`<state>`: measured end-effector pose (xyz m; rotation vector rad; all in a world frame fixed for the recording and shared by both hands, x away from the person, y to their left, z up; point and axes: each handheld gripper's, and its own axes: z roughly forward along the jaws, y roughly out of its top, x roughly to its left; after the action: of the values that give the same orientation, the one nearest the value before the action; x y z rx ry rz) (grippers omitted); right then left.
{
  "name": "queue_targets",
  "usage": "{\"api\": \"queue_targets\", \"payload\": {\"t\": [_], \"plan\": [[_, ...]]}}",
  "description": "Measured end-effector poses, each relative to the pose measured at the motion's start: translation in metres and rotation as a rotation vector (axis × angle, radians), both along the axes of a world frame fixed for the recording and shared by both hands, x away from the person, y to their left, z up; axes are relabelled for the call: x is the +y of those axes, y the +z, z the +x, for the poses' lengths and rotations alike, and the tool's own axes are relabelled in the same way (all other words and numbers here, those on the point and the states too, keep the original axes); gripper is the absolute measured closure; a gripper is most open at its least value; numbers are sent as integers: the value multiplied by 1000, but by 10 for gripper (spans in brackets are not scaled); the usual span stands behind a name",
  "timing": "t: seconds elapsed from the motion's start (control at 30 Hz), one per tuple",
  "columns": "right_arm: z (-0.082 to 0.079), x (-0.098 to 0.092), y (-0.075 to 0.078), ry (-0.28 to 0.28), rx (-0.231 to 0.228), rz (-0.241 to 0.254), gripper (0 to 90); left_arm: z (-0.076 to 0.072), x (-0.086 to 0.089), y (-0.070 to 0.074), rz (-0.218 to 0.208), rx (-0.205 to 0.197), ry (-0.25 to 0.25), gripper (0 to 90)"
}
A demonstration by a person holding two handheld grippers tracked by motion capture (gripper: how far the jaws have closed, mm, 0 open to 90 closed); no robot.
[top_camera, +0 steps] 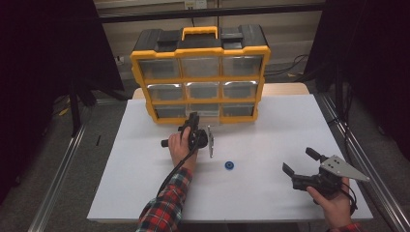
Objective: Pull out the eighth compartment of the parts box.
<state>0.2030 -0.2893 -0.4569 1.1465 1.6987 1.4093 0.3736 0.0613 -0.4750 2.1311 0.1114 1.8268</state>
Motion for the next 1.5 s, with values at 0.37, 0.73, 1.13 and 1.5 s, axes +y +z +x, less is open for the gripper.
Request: {"api": "queue_targets", "payload": {"t": [0.37, 0.73, 1.13, 1.5], "plan": [[0, 0, 0, -3, -2, 1, 12, -6, 0, 0, -1, -5, 4, 762], [0, 0, 0, -2, -2, -1, 11, -12, 2, -1, 3, -16, 1, 763], [0, 0, 1, -3, 0, 6, 12, -16, 2, 1, 22, -19, 12, 763], [0, -1, 1, -5, -1, 5, 12, -19, 4, 0, -2, -23, -8, 762]]}}
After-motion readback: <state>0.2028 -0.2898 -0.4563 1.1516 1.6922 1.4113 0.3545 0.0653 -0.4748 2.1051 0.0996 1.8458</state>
